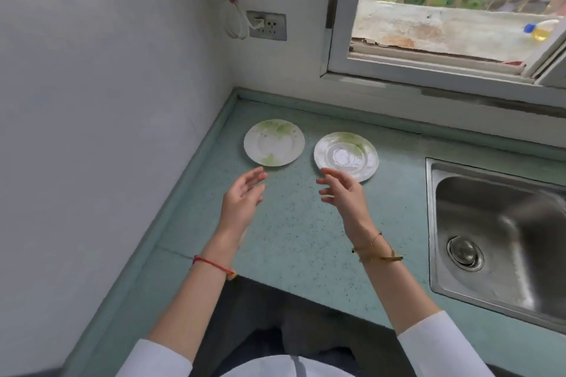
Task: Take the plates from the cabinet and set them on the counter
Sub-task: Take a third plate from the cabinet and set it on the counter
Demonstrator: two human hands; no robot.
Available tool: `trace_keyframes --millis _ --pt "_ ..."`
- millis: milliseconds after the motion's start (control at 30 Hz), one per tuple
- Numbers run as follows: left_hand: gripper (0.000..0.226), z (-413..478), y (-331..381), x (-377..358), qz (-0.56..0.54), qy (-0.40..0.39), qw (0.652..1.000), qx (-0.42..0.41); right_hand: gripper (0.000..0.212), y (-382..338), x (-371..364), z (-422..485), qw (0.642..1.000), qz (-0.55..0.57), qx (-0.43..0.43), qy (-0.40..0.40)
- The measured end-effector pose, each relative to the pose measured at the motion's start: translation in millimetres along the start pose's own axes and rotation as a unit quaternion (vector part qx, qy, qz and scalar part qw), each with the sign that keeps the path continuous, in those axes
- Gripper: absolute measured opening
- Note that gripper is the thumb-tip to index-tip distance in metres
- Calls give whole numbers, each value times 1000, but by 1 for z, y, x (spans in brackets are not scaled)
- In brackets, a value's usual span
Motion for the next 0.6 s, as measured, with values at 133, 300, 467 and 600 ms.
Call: trace_keyframes --millis 133,300,467,600 --pt "29 -65 -27 7 -68 63 996 -11 28 -6 3 -37 995 -10 8 -101" --pt "28 -149 -77 4 -164 159 973 -21 29 -8 8 -95 975 -35 21 -219" --pt "29 -243 -131 4 -230 257 938 -23 27 -6 8 -164 943 -34 22 -330" --pt "31 -324 -175 10 -267 345 900 -15 26 -2 -1 -225 907 -19 2 -421"
Point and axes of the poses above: each hand's wrist, its own z-axis towards the middle knuckle, its own x-axis out of the back of the hand, y = z × x, the point moved 1 cm from there along z, towards the middle knuckle, and after that the axes turned 15 degrees about x, right-handed, at the moved point
